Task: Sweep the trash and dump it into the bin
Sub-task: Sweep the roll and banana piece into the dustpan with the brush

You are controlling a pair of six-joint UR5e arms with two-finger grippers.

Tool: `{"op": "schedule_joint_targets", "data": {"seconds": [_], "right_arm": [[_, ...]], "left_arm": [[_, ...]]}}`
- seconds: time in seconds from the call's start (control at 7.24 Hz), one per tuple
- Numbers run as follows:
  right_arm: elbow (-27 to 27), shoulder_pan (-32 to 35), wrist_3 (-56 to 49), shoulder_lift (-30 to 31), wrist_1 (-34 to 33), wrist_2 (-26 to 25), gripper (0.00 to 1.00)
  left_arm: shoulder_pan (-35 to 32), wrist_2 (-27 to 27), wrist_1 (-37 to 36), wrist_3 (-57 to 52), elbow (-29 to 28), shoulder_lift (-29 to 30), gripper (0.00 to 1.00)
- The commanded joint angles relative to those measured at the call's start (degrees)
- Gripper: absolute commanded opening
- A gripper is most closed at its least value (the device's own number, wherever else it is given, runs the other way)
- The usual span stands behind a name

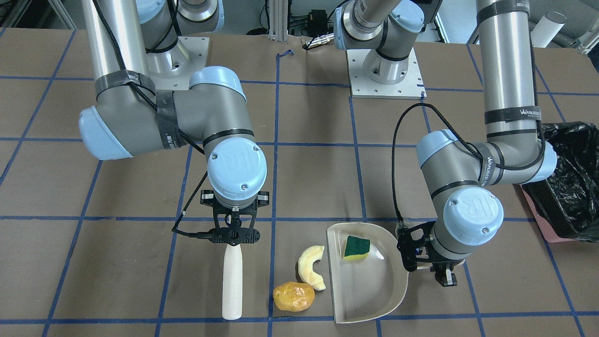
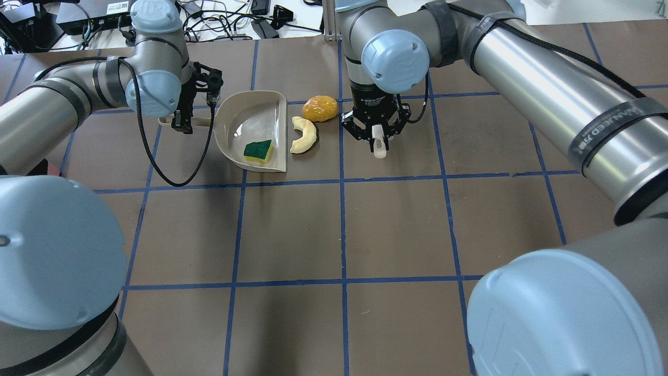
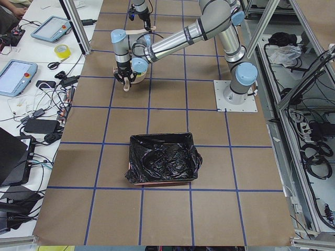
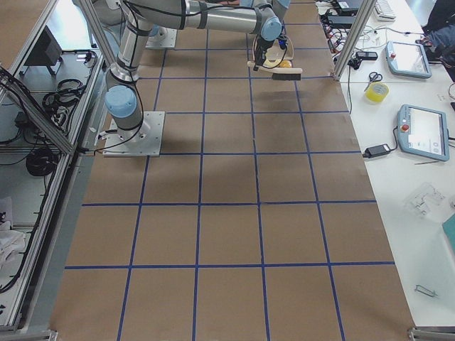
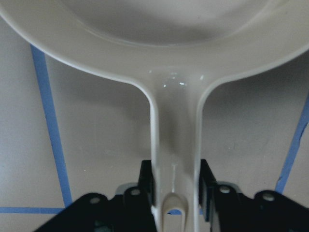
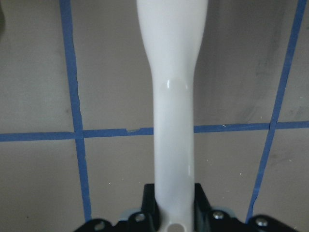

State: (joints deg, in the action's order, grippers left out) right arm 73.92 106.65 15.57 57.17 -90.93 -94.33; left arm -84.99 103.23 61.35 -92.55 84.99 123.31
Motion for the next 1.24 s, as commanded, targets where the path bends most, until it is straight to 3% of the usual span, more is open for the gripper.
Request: {"op": "schedule_joint_targets", "data": {"seconds": [0.0, 0.14, 1.11], "right_arm": [[-0.4, 3.5, 1.2, -3.0, -0.8, -0.2, 0.0], [-0.4, 4.5, 7.8, -3.7, -1.3, 0.1, 0.0], [-0.7, 10.4, 16.2, -6.5, -7.9, 7.7, 0.0]], "left_arm": [[-0.1, 0.0, 0.0, 0.0, 0.0, 0.0, 0.18], [0.0, 0.0, 0.0, 0.0, 0.0, 0.0, 0.18], [0.0, -0.1, 0.0, 0.0, 0.2, 0.0, 0.18]]}}
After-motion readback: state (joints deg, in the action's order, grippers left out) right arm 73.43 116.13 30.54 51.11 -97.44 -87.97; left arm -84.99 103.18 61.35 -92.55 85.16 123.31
